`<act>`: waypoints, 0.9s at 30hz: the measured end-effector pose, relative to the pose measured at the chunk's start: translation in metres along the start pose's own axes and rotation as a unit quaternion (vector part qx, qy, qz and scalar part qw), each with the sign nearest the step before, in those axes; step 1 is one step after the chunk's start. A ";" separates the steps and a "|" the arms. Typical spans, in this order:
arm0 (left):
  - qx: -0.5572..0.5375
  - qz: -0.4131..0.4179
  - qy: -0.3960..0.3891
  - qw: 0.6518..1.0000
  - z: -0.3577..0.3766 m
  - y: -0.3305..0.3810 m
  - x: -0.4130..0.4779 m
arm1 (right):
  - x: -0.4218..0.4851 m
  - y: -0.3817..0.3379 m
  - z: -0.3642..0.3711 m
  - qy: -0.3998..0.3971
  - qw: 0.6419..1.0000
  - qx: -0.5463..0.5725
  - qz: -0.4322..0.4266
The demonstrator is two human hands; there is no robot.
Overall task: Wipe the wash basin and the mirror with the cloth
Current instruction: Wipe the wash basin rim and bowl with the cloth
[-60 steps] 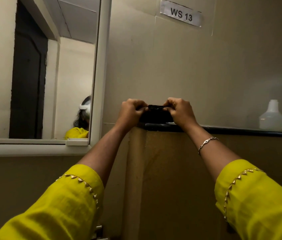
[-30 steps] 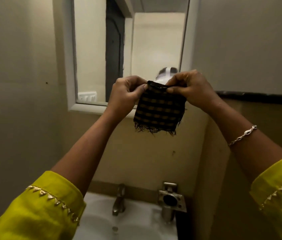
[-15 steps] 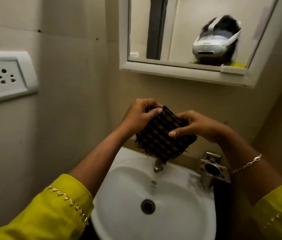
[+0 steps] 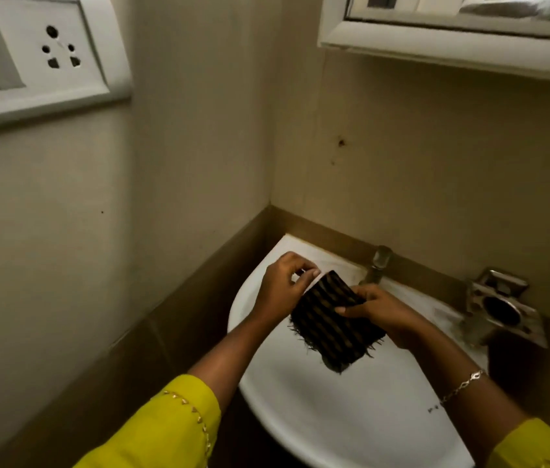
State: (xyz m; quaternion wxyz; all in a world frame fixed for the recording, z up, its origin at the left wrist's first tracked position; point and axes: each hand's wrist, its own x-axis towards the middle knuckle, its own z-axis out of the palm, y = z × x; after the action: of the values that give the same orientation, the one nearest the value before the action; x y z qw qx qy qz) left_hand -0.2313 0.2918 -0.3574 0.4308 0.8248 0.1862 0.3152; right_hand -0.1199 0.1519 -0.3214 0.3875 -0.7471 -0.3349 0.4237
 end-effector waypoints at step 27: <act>0.408 -0.114 -0.038 0.905 0.010 -0.168 -0.047 | 0.131 0.038 0.024 0.218 0.811 -0.543 -0.030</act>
State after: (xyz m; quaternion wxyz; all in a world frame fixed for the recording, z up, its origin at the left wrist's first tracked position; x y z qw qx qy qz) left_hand -0.2647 0.3524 -0.5176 0.0963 0.9130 0.3751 0.1284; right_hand -0.0801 0.2494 -0.4118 -0.0059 -0.8983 -0.4392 -0.0124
